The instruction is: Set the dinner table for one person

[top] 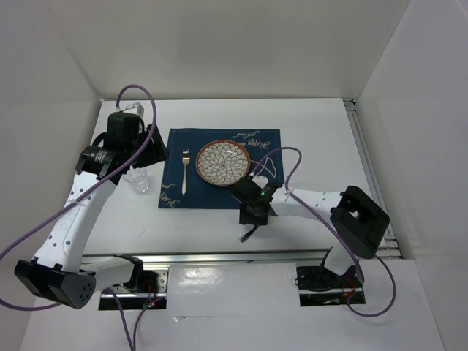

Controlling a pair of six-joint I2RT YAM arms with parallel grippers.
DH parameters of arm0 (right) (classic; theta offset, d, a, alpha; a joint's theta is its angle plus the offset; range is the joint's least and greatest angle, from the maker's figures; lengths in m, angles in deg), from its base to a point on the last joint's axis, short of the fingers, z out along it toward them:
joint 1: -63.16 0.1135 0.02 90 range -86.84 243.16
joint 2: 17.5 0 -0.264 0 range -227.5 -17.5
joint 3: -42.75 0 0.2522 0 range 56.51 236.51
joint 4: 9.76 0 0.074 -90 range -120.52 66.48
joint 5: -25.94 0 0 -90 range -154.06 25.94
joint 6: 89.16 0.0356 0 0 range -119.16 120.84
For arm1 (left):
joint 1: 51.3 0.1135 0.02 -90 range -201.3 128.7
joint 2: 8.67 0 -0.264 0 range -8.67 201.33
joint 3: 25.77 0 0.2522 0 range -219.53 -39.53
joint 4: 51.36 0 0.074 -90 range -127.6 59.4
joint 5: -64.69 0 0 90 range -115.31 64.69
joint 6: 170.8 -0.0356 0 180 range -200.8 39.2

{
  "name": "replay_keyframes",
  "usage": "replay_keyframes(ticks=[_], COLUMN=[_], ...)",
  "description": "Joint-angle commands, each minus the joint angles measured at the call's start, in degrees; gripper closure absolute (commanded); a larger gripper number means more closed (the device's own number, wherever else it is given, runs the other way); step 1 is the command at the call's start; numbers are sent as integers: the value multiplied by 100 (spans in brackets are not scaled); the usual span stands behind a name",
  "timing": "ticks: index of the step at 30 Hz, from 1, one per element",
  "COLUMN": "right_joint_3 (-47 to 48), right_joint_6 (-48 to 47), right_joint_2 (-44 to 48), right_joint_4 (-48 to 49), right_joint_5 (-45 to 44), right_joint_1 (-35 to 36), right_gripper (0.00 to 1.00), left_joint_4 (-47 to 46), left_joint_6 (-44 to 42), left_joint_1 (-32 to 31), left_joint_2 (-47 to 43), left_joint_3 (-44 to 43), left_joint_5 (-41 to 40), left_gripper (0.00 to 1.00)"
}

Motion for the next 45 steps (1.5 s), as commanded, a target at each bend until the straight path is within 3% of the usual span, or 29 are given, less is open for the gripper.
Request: replay_keyframes(ticks=[1, 5, 8, 12, 16, 22, 30, 34, 39, 45], right_joint_3=[334, 274, -16, -202, 62, 413, 186, 80, -691, -1273], right_joint_6=[332, 1025, 1562, 1923, 2107, 2292, 2345, 2345, 2354, 1942], right_joint_2=[613, 1148, 1281, 1055, 474, -211, -528, -634, -21, 929], right_joint_4=[-604, -1244, -1413, -1361, -1361, -1572, -1133, -1194, -1194, -1247], right_joint_5=[-483, -651, -511, -291, -291, -493, -554, -607, -607, -774], right_joint_1=[42, 42, 42, 42, 42, 42, -116, -388, -817, -1547], right_gripper=[47, 36, 22, 16, 16, 28, 45, 67, 73, 73], left_joint_4=[-125, -125, -178, -178, -178, -178, -125, -125, -125, -125], left_joint_6=[-105, -105, -105, -105, -105, -210, -272, -324, -377, -377], left_joint_1=[-2, -2, -2, -2, -2, -2, -2, -2, -2, -2], left_joint_2=[-99, -99, -99, -99, -99, -152, -152, -99, -99, 15], left_joint_3=[4, 4, 4, 65, 65, 65, 12, -40, -93, -93], left_joint_5=[62, 62, 62, 115, 115, 0, -52, -52, -114, -53], left_gripper=[31, 31, 31, 31, 31, 31, 31, 31, 31, 31])
